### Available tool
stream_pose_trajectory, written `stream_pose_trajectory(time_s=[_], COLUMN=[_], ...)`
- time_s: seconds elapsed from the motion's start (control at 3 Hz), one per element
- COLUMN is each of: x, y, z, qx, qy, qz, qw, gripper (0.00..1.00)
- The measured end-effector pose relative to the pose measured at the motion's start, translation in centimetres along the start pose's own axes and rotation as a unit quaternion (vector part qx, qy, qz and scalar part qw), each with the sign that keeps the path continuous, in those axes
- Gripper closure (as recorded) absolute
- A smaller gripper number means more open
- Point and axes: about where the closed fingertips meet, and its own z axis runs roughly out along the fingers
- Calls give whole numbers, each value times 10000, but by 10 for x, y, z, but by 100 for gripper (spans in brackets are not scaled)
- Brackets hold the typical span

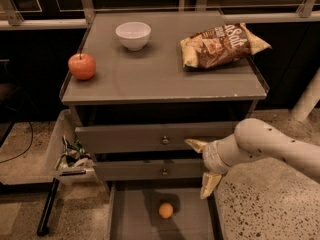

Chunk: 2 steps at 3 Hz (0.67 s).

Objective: Pick orange from bottom drawer and place on counter

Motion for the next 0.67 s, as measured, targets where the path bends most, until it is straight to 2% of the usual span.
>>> stream_pose_trajectory(time_s=[0.33, 0.67], x=[26, 62], y=[24, 52], z=[58, 122], qx=[-168, -317], qy=[-187, -448], qz=[279, 605], qw=[9993, 9967], gripper=[0, 0])
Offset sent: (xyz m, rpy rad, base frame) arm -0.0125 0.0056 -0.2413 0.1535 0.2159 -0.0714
